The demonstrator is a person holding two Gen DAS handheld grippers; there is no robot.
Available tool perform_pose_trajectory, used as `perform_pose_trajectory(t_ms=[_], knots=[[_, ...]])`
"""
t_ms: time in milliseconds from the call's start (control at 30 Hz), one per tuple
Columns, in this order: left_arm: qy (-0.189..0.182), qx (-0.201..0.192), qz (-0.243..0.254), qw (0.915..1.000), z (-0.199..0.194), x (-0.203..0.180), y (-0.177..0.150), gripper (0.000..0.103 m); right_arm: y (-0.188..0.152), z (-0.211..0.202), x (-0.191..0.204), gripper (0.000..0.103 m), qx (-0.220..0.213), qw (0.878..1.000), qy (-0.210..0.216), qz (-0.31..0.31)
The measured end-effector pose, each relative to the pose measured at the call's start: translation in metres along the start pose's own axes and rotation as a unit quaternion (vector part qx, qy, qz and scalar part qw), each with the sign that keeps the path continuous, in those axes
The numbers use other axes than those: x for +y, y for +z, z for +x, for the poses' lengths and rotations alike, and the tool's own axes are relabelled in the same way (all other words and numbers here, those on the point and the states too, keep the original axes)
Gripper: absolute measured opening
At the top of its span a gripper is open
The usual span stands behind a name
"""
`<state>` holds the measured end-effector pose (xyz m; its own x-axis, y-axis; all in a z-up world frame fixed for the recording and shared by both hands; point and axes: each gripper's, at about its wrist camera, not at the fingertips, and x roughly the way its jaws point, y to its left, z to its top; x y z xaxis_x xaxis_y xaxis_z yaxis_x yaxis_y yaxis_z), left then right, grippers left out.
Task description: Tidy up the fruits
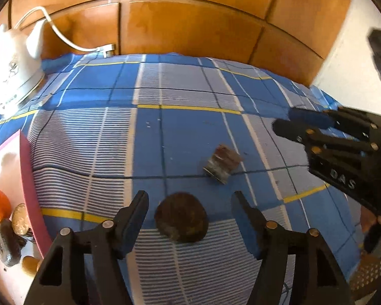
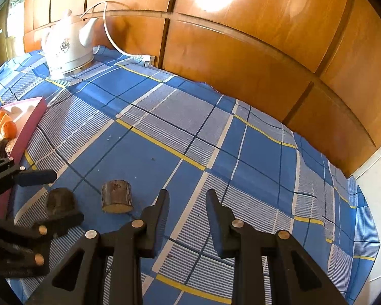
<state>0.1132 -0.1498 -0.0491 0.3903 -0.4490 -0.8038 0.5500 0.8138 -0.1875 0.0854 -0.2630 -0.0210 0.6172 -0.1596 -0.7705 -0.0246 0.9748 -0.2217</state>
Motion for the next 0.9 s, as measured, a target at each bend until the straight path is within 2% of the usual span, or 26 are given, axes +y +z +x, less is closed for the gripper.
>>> perform_pose_trajectory(t_ms=[133,233,267,333,467,600,900], knots=[[0.019,0.009,0.002,0.9998,0.006,0.000,-0.004,0.068,0.000,0.000,0.000,0.030,0.000,1.000,0.002,0.000],[0.018,0.019,-0.015,0.9995,0.010,0.008,-0.006,0.064,0.000,0.000,0.001,0.030,0.000,1.000,0.003,0.000],[0.018,0.023,-0.016,0.9995,0.012,0.009,-0.006,0.055,0.000,0.000,0.001,0.030,0.000,1.000,0.004,0.000],[0.021,0.025,-0.014,0.9994,0.014,0.009,-0.008,0.046,0.000,0.001,0.001,0.030,0.000,1.000,0.008,0.002],[0.031,0.019,-0.007,0.9993,0.012,0.005,-0.009,0.046,0.001,-0.004,0.001,0.030,-0.014,1.000,0.015,0.004],[0.037,0.002,-0.014,0.9992,-0.002,0.004,-0.016,0.046,0.002,-0.018,0.011,0.030,-0.058,0.998,-0.001,-0.023],[0.042,-0.044,-0.042,0.9972,-0.054,0.015,-0.030,0.046,0.002,-0.017,0.021,0.030,-0.057,0.998,0.011,-0.036]])
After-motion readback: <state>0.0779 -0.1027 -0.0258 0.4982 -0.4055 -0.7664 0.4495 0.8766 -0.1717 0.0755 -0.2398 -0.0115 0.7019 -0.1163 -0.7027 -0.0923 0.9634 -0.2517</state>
